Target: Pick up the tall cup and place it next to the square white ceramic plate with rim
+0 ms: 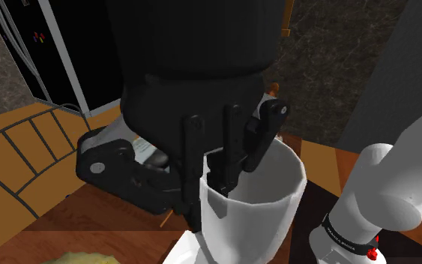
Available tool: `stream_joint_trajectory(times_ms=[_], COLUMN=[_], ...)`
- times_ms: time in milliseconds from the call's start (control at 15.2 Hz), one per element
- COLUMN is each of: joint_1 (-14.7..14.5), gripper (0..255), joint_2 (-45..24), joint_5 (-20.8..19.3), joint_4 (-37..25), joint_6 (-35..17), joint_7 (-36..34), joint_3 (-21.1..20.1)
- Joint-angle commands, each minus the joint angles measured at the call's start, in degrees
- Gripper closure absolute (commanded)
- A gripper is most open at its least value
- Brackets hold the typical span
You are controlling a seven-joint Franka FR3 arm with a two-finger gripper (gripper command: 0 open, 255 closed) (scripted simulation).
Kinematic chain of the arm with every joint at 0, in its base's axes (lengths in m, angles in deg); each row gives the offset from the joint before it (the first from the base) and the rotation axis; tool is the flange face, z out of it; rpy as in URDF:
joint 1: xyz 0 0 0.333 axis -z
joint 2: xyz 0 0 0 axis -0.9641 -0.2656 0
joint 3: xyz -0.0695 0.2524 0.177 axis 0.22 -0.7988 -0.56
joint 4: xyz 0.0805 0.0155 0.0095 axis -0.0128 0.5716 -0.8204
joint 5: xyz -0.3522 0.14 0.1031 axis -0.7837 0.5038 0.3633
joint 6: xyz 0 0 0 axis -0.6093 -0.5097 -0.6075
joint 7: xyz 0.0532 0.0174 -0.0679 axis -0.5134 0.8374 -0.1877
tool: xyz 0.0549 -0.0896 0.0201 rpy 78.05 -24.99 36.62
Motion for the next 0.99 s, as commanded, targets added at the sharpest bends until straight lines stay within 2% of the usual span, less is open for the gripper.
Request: stream_joint_trajectory(times_ms=[0,198,330,462,660,726,924], joint_1=[0.0,-1.3,-5.5,-13.4,-28.2,-36.4,-32.3], gripper=[255,255,255,255,255,255,255], joint_2=[-3.3,-11.9,-20.3,-28.5,-37.7,-42.6,-40.2], joint_5=[-1.9,-8.7,-16.5,-24.5,-33.1,-37.8,-35.1], joint_4=[-2.5,-7.8,-12.2,-17.6,-27.7,-35.1,-28.6], joint_6=[-0.5,-0.9,-0.3,1.4,5.3,8.3,4.1], joint_7=[-4.5,-13.4,-21.0,-27.8,-33.9,-36.1,-35.8], joint_3=[-4.2,-12.6,-17.5,-18.8,-15.2,-13.2,-13.8])
